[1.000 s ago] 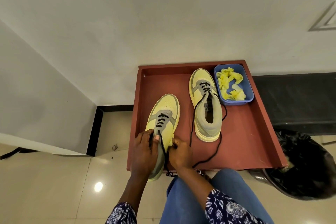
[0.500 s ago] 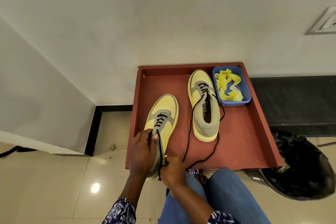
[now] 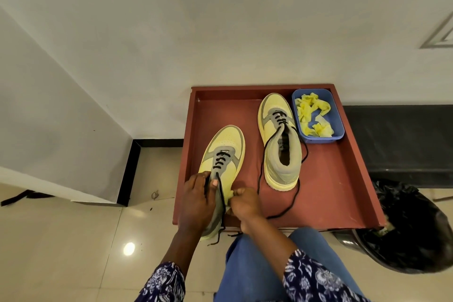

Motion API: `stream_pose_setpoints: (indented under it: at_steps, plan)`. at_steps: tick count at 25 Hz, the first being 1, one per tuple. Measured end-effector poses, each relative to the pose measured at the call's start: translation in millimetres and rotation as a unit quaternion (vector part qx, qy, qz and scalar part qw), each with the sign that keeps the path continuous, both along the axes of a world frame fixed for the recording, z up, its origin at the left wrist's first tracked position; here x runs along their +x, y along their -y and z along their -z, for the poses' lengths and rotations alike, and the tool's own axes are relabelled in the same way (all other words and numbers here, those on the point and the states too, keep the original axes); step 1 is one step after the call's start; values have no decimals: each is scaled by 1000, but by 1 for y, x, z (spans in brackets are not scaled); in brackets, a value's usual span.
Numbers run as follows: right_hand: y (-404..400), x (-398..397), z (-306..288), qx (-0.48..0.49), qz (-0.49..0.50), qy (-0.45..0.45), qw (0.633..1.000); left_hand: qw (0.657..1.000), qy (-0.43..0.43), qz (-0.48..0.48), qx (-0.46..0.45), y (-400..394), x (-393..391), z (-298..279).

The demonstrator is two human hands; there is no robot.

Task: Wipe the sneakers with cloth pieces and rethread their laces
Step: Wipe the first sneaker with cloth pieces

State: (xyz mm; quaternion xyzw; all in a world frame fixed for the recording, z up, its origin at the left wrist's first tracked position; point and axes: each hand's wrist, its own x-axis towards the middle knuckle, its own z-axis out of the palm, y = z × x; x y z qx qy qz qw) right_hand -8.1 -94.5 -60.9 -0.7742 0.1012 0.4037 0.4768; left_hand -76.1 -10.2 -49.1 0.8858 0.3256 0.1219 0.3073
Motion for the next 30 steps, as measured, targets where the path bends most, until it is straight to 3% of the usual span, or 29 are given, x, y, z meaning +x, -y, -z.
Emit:
stream_pose_setpoints:
  at_steps: [4,9,30]
  plan:
    - [-14,38,-9,-16,45,58,997,1000,5,2,4,1,0,0]
    - [-21,65,-25,-62,10,145,987,1000,4,2,2,-1,0,3]
    - [-3,-38,-1,10,-18,145,989,1000,15,3,1,-2,0,3]
